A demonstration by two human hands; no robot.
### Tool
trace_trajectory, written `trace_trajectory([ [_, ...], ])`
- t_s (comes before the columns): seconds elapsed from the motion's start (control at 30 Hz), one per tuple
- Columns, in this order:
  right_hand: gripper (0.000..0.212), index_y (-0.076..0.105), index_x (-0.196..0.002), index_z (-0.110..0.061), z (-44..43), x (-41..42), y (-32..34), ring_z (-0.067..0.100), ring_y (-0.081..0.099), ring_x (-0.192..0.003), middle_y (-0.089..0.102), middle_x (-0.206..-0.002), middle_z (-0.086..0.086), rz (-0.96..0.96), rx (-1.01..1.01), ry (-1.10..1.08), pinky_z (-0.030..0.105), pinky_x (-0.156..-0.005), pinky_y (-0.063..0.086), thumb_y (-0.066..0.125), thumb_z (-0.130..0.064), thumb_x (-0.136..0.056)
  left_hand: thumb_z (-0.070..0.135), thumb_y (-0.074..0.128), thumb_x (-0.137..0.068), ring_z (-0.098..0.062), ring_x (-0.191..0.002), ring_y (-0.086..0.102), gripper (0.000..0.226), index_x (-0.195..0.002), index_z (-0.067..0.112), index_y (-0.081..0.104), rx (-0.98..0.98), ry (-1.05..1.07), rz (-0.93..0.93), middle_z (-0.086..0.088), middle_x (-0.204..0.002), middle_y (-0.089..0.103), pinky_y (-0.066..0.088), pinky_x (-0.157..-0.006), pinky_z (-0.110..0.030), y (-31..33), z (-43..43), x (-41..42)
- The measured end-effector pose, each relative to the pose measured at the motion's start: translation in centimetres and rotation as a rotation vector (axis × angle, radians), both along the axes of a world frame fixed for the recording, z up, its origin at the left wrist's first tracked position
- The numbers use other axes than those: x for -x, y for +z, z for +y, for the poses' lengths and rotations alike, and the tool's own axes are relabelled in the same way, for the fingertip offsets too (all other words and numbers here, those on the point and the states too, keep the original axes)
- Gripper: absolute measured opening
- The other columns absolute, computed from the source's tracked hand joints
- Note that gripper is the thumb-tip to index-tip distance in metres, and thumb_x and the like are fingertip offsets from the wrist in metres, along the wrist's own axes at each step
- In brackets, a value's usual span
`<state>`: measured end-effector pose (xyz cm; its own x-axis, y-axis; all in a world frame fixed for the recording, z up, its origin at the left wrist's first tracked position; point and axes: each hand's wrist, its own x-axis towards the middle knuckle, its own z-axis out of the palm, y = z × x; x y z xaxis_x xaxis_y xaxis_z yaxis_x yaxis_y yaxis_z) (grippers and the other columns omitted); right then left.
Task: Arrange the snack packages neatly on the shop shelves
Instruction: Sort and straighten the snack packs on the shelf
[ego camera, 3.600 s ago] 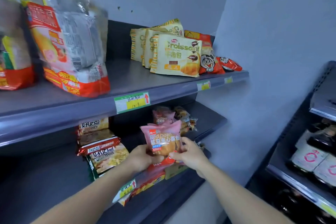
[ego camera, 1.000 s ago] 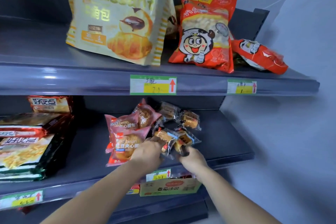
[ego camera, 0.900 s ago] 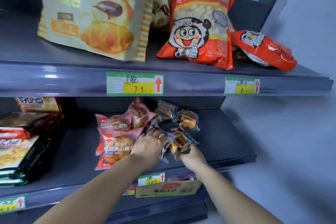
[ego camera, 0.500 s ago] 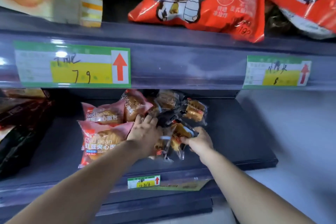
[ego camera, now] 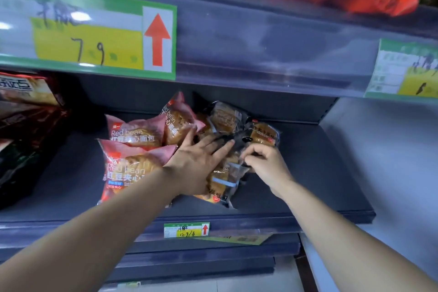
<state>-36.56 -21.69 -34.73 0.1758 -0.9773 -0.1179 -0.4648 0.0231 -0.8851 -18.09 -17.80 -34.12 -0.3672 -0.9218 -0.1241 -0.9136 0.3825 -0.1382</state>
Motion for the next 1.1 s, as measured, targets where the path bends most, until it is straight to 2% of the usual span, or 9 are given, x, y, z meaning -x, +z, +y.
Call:
trace_trajectory([
  [0.17,0.014,0.061,-0.076,-0.014,-3.2,0.0,-0.5,0.021,0.067,-0.074,0.072,-0.087,0.010,-0.237,-0.042,-0.311,0.029,-0.059,0.052,0.057,-0.007,-0.087,0.057,0.071,-0.072,-0.022,-0.133,0.031,0.095,-0.146,0.021,0.024,0.013,0.038,0.042,-0.001,-0.142,0.035,0.017,-0.112,-0.054,-0.1,0.2,1.1],
  [0.27,0.019,0.061,-0.105,-0.018,-6.5,0.9,-2.4,0.029,0.058,-0.105,0.063,-0.115,0.013,0.171,0.142,-0.511,0.035,-0.086,0.046,0.060,-0.026,-0.088,0.058,0.066,-0.075,-0.021,-0.130,0.033,0.085,-0.142,0.024,0.026,0.101,0.034,0.044,0.000,-0.140,0.034,0.021,-0.109,-0.050,-0.7,1.2,1.1],
  [0.37,0.046,0.049,-0.134,-0.028,-8.9,1.8,-3.9,0.034,0.042,-0.128,0.048,-0.138,0.014,0.492,0.016,-0.383,0.041,-0.102,0.038,0.050,-0.047,-0.092,0.060,0.064,-0.077,-0.021,-0.132,0.031,0.086,-0.143,0.024,0.023,0.140,0.039,0.063,0.000,-0.142,0.032,0.020,-0.110,-0.049,-1.2,1.6,0.9],
  [0.47,0.041,0.062,-0.112,-0.031,-9.6,2.2,-4.0,0.029,0.056,-0.113,0.062,-0.123,0.004,0.407,-0.008,-0.322,0.041,-0.092,0.048,0.057,-0.057,-0.082,0.066,0.063,-0.075,-0.022,-0.133,0.028,0.089,-0.142,0.024,0.023,0.122,0.052,0.067,-0.001,-0.145,0.029,0.019,-0.110,-0.048,-1.2,1.8,0.8],
  [0.57,0.020,0.065,-0.090,-0.022,-8.9,1.9,-3.5,0.025,0.065,-0.096,0.067,-0.098,0.002,0.243,0.014,-0.244,0.027,-0.071,0.048,0.076,-0.034,-0.079,0.065,0.064,-0.074,-0.022,-0.134,0.028,0.088,-0.141,0.024,0.024,0.122,0.064,0.097,-0.002,-0.145,0.030,0.018,-0.110,-0.049,-1.3,2.0,0.7],
  [0.73,0.075,0.037,-0.144,-0.024,-8.1,0.8,-2.5,0.026,0.051,-0.124,0.045,-0.142,0.007,0.350,-0.219,-0.076,0.035,-0.099,0.046,0.076,-0.033,-0.081,0.063,0.064,-0.076,-0.021,-0.132,0.027,0.086,-0.140,0.024,0.023,0.096,0.082,0.105,0.000,-0.142,0.029,0.011,-0.112,-0.052,-0.9,2.5,0.6],
  [0.9,0.021,0.059,-0.090,-0.015,-7.4,1.4,-0.1,0.022,0.057,-0.102,0.062,-0.094,0.000,0.184,-0.322,-0.078,0.038,-0.095,0.049,0.077,-0.011,-0.079,0.067,0.059,-0.077,-0.023,-0.133,0.026,0.103,-0.151,0.021,0.006,0.088,0.080,0.082,-0.002,-0.143,0.028,0.002,-0.115,-0.055,-0.8,3.2,0.5],
  [1.0,0.020,0.060,-0.081,-0.022,-7.2,0.7,0.3,0.019,0.063,-0.086,0.067,-0.092,0.001,-0.094,-0.082,-0.190,0.030,-0.072,0.052,0.073,-0.006,-0.081,0.072,0.054,-0.077,-0.026,-0.134,0.027,0.104,-0.152,0.018,0.007,0.100,0.078,0.071,-0.006,-0.142,0.029,-0.004,-0.116,-0.057,-0.5,3.6,0.2],
  [1.1,0.027,0.055,-0.079,-0.027,-6.5,-0.8,-0.4,0.017,0.059,-0.085,0.061,-0.090,-0.004,-0.175,0.045,-0.134,0.036,-0.078,0.051,0.070,-0.005,-0.084,0.072,0.054,-0.075,-0.028,-0.138,0.017,0.094,-0.146,0.019,0.025,0.117,0.063,0.098,-0.009,-0.146,0.025,-0.018,-0.112,-0.058,0.0,3.8,0.0],
])
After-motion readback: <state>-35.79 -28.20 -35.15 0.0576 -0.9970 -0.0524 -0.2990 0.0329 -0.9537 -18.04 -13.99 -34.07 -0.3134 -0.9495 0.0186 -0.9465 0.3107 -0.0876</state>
